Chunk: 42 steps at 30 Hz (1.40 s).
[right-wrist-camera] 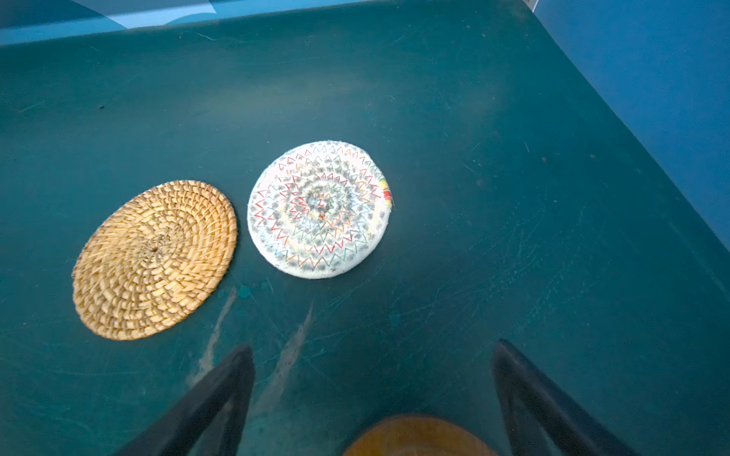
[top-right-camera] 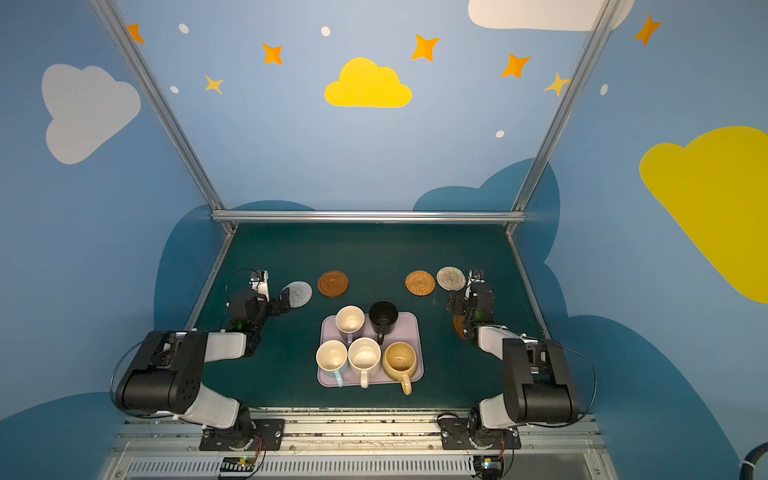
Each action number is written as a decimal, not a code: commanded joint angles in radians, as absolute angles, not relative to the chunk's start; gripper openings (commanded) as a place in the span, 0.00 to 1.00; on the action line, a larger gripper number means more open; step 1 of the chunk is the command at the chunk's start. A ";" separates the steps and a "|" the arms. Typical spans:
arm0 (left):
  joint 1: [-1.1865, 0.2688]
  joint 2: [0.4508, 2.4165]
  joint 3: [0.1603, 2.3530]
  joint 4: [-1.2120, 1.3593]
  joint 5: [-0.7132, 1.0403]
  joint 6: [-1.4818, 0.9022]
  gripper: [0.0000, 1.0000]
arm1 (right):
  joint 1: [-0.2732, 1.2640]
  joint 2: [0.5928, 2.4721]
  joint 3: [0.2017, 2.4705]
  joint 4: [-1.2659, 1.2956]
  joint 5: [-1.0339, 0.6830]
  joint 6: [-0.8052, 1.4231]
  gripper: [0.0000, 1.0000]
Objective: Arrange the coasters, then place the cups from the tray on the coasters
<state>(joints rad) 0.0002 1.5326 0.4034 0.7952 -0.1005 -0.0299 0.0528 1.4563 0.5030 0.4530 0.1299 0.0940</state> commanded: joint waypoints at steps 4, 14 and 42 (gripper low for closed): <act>0.005 1.532 0.408 0.788 -0.091 -0.023 1.00 | 0.048 1.451 0.519 0.459 0.132 0.100 0.93; 0.004 1.533 0.408 0.788 -0.091 -0.025 1.00 | 0.049 1.452 0.518 0.459 0.132 0.101 0.93; 0.006 1.483 0.422 0.731 -0.115 -0.041 1.00 | 0.050 1.437 0.525 0.441 0.130 0.101 0.93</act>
<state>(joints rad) 0.0002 1.5269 0.4038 0.7837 -0.1043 -0.0311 0.0528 1.4563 0.5030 0.4522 0.1299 0.0940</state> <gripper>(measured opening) 0.996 0.933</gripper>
